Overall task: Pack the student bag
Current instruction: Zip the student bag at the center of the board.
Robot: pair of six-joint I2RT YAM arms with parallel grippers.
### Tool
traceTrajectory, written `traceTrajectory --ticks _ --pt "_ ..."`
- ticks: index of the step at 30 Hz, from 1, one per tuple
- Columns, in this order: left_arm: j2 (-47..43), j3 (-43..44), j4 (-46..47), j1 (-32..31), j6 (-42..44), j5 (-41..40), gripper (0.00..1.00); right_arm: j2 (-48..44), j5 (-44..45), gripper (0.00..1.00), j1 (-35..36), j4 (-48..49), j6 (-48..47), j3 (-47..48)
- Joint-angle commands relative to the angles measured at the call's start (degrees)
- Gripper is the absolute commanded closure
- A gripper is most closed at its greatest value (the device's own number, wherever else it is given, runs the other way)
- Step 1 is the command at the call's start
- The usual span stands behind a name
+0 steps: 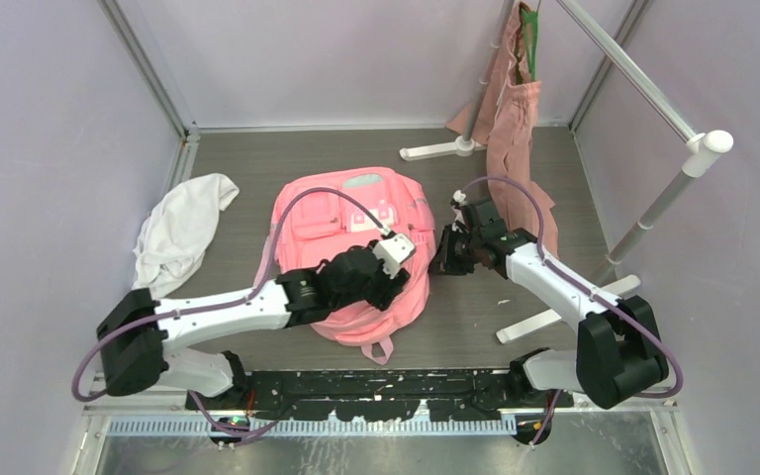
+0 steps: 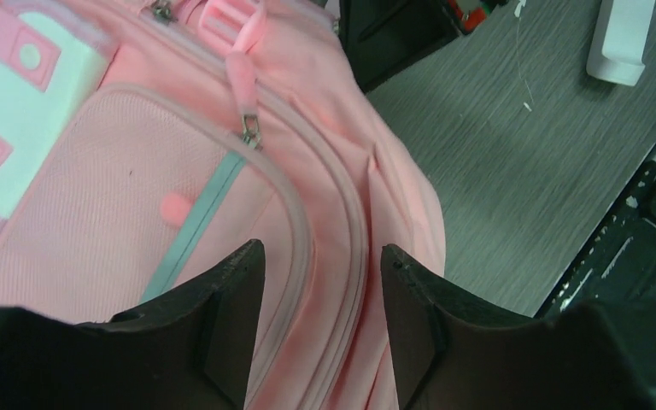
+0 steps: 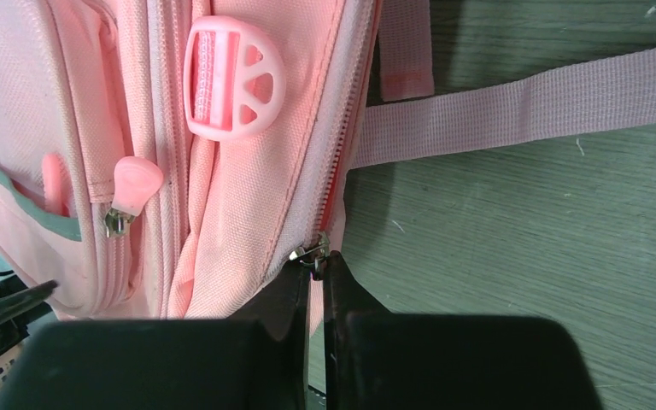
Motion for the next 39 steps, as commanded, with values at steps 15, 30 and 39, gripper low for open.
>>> traceTrajectory --ticks 15,30,39 --pt "13.52 12.07 6.50 -8.22 2.96 -11.47 0.46 -4.22 -0.98 0.99 0.12 4.78 2.00 0.37" --pt "17.96 13.57 2.63 -10.00 7.06 -23.72 0.99 -3.99 -0.47 0.99 0.10 4.78 1.83 0.43" --pt "7.11 5.18 3.36 -9.98 4.32 -20.40 1.00 -4.50 0.16 0.99 0.09 4.17 1.32 2.00"
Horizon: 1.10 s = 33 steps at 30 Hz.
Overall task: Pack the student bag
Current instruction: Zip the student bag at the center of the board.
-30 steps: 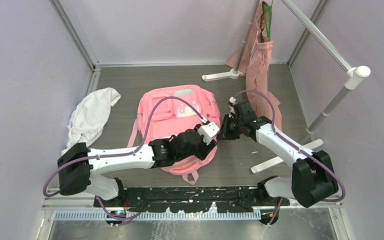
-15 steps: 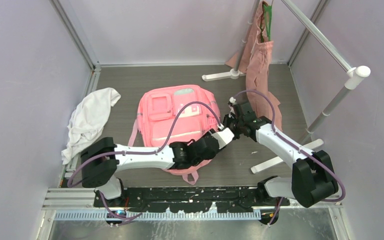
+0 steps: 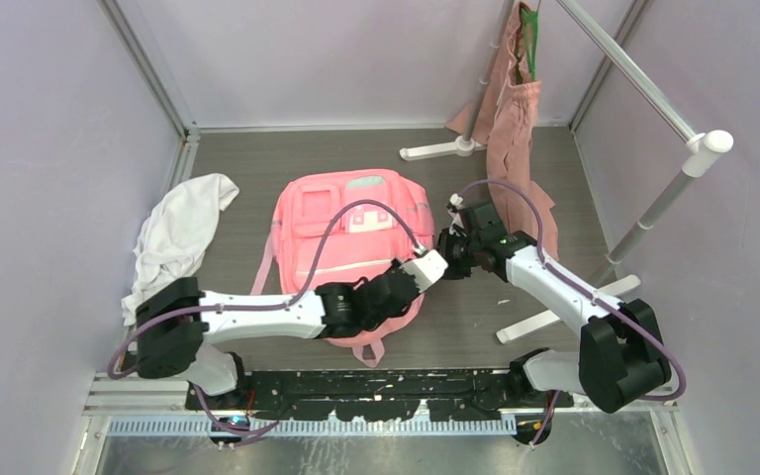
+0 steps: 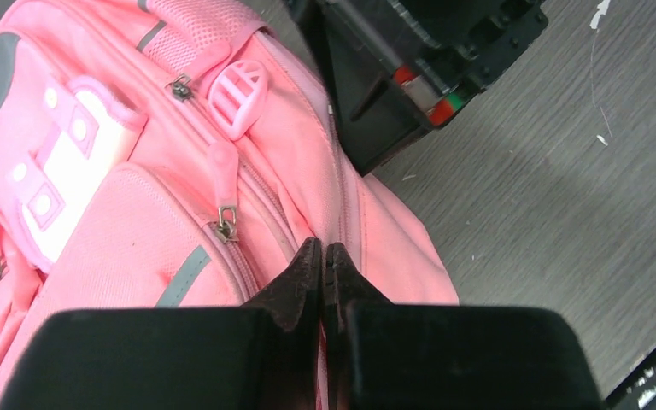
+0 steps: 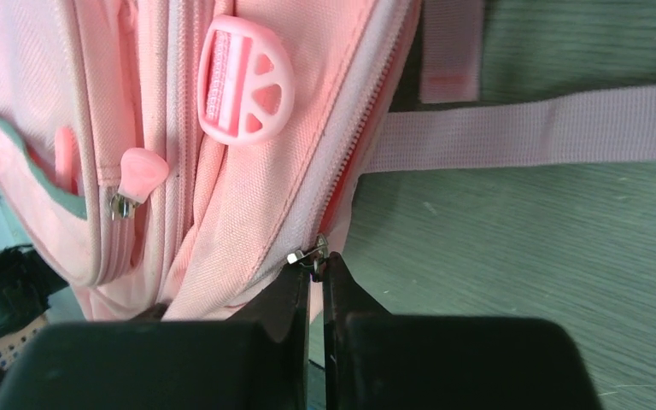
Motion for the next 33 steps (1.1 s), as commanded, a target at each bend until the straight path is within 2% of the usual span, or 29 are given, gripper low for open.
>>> traceTrajectory --ticks 1,6,13,26,33 --pt "-11.03 -6.59 1.46 -0.18 -2.40 1.70 1.00 -3.12 1.63 0.99 -0.49 4.23 0.24 3.33" --pt "-17.65 -11.52 1.87 -0.17 -6.91 6.53 1.00 -2.14 1.53 0.99 -0.48 4.44 0.15 4.45" --pt "-23.00 -15.71 -1.27 -0.20 -11.03 5.56 1.00 -1.03 4.64 0.99 -0.62 2.80 -2.02 6.65" --pt "-36.66 -19.65 -9.13 -0.17 -11.21 4.31 1.00 -0.06 7.65 0.99 -0.79 1.27 -3.74 9.25" --pt "-36.89 -21.14 -7.30 -0.17 -12.68 5.44 1.00 -0.50 7.80 0.94 -0.81 0.79 -3.53 9.37"
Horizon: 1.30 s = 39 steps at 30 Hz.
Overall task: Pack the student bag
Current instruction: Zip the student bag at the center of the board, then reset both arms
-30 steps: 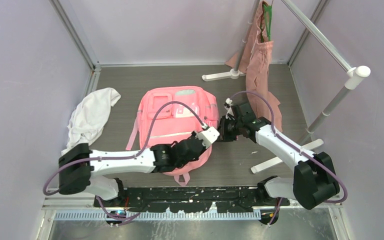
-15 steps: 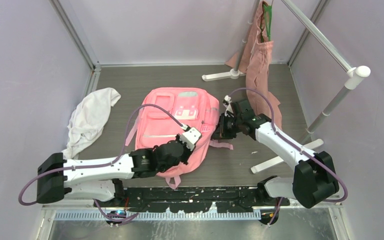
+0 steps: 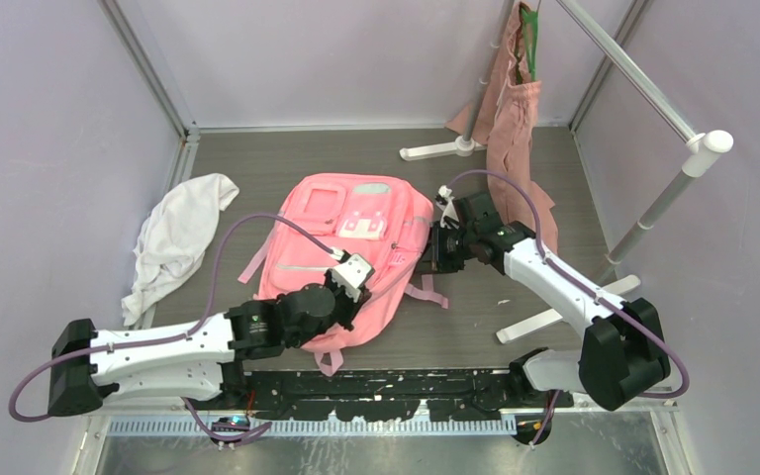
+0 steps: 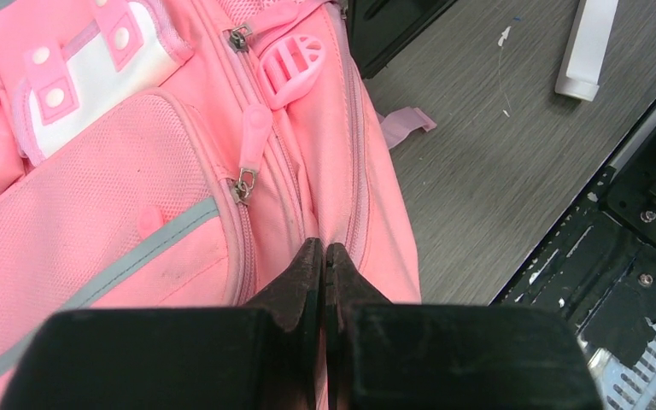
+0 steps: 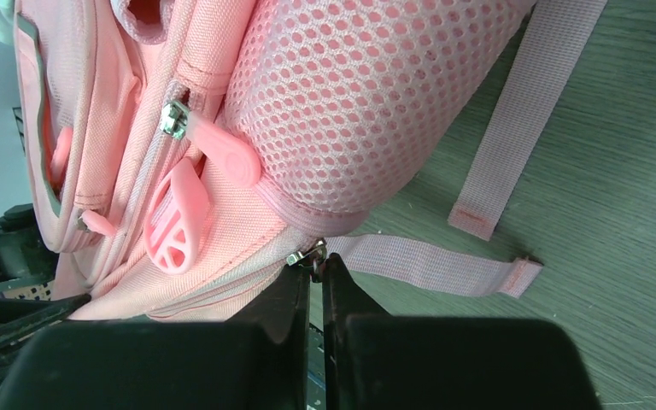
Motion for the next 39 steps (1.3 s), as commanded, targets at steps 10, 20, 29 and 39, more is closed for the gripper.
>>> traceTrajectory --ticks 10,20,29,39 --pt "0.69 5.81 -8.90 1.68 -5.46 -6.09 0.02 -2.35 17.13 0.22 -3.20 -2.15 -1.52 8.85" --pt "-5.97 17.87 -35.02 26.34 -18.14 0.18 0.00 -11.08 22.91 0.00 -3.17 -11.80 -4.85 22.57" --pt "-11.94 25.45 -44.88 26.96 -26.29 -9.23 0.00 -18.98 32.58 0.00 -3.17 -7.29 -3.91 20.61" --pt "-20.14 20.56 -45.44 26.96 -28.64 -10.10 0.00 -27.19 35.58 0.01 -3.17 5.20 0.60 11.15"
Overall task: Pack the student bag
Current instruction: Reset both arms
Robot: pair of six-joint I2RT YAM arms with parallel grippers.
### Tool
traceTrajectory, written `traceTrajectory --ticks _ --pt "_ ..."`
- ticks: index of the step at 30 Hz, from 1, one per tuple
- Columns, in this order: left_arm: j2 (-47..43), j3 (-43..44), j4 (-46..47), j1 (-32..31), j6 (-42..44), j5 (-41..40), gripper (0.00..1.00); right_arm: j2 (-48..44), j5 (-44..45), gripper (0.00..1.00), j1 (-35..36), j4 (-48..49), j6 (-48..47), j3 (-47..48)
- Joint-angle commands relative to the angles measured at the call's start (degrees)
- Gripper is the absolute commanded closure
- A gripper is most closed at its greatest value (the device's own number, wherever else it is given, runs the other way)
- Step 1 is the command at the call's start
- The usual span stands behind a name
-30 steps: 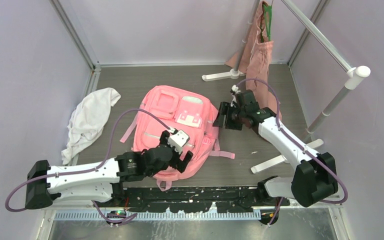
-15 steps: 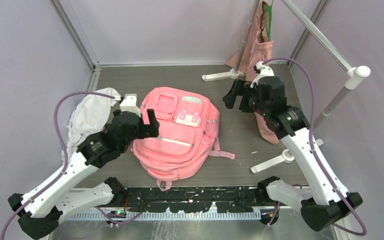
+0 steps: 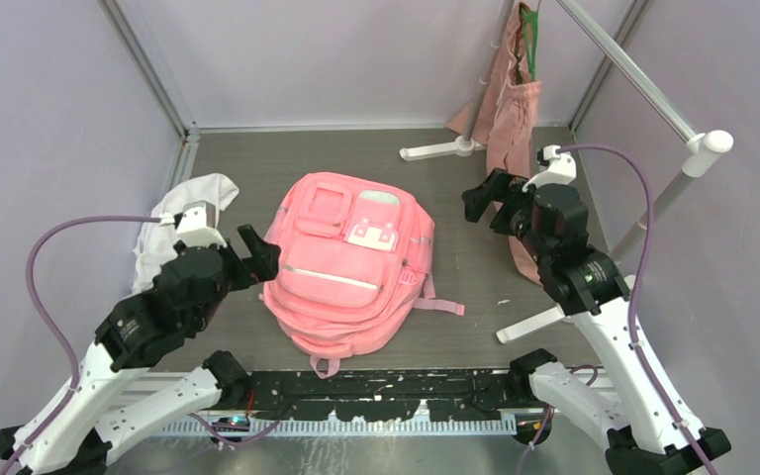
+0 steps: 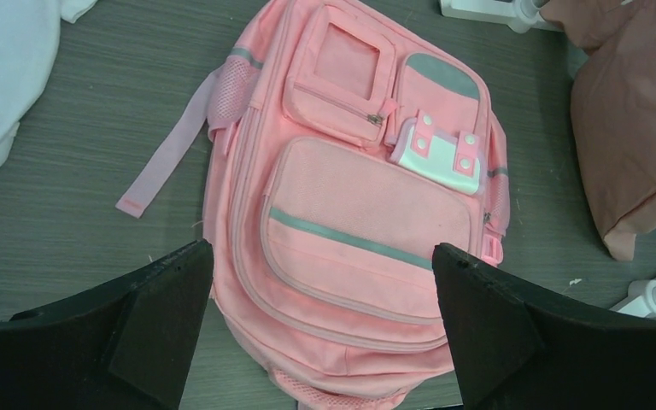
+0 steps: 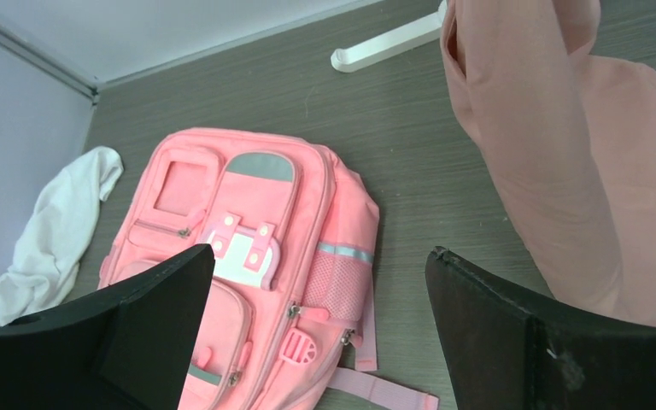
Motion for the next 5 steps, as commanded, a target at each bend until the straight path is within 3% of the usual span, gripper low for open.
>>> traceTrajectory --ticks 1,5 --pt "-1.95 -2.12 -0.37 0.31 -2.64 -1.12 0.00 -1.76 2.85 0.01 0.22 7.96 1.79 -0.34" --pt "-2.63 -2.56 0.25 0.31 -2.97 -0.96 0.00 -1.30 2.91 0.02 0.23 7.65 1.60 -0.26"
